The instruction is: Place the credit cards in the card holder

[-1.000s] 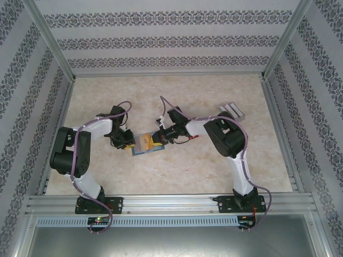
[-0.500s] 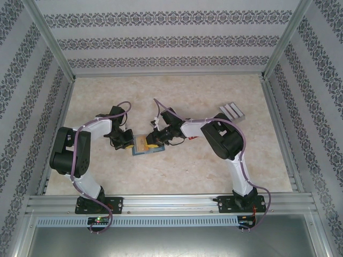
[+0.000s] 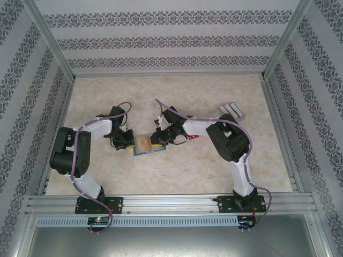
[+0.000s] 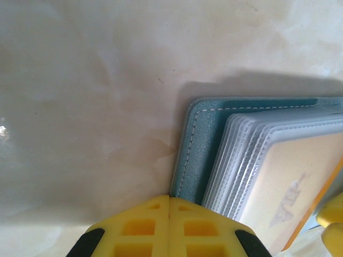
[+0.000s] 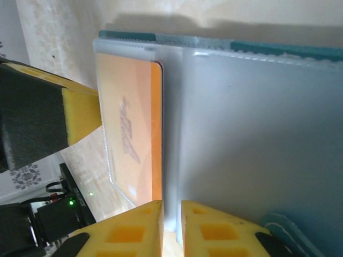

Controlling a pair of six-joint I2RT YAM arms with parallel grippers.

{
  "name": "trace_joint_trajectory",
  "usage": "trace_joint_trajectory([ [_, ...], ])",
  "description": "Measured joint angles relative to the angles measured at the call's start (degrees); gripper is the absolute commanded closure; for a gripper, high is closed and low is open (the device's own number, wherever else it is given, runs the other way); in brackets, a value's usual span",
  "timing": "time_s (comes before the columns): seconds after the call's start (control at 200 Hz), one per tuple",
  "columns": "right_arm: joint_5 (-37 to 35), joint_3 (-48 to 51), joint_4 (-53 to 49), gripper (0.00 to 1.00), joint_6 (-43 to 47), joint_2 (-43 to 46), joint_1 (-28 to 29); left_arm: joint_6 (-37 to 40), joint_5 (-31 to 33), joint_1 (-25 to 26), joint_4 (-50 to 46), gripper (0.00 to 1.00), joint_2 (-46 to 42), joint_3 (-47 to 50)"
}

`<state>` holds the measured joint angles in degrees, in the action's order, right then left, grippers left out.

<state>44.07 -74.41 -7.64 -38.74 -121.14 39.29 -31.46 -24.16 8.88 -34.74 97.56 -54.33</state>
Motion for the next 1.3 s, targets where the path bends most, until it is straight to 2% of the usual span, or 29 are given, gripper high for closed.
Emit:
trace_joint_trajectory([
  [0.305, -0.1, -3.8, -1.6, 0.92, 0.0, -2.4, 1.8, 0.0, -0.8, 0.0, 0.2, 0.97, 0.0, 0.1],
  [0.505, -2.2, -3.7, -4.1, 0.8, 2.4, -1.0, 2.1, 0.4, -1.3, 0.0, 0.2, 0.94, 0.0, 0.1],
  [0.669, -9.5, -0.3, -9.6, 0.64, 6.3, 6.8, 2.1, 1.0, -1.3, 0.0, 0.2, 0.81, 0.0, 0.1],
  [0.784, -17.8, -0.1, -14.8, 0.54, 8.9, 12.3, 2.1, 1.3, -1.2, 0.0, -0.1, 0.72, -1.1, 0.1],
  [0.849, -23.3, -0.8, -18.4, 0.5, 10.5, 14.1, 2.3, 1.7, -1.2, 0.0, -0.8, 0.61, -2.0, -0.1],
  [0.959, -32.1, -3.8, -23.7, 0.45, 12.8, 13.7, 3.4, 1.9, -1.0, 0.0, -1.5, 0.35, -2.8, -0.5],
  [1.064, -37.6, -7.0, -26.9, 0.41, 14.1, 11.1, 5.6, 1.1, -1.1, 0.0, -1.5, 0.2, -2.9, -0.3],
  [1.174, -40.7, -10.3, -28.1, 0.4, 15.0, 7.3, 7.9, 0.1, -1.3, 0.0, -0.6, 0.17, -3.6, 1.3],
  [1.304, -39.4, -11.0, -27.9, 0.42, 14.7, 4.3, 8.1, -0.5, -2.3, -0.1, 0.6, 0.18, -3.8, 2.0],
])
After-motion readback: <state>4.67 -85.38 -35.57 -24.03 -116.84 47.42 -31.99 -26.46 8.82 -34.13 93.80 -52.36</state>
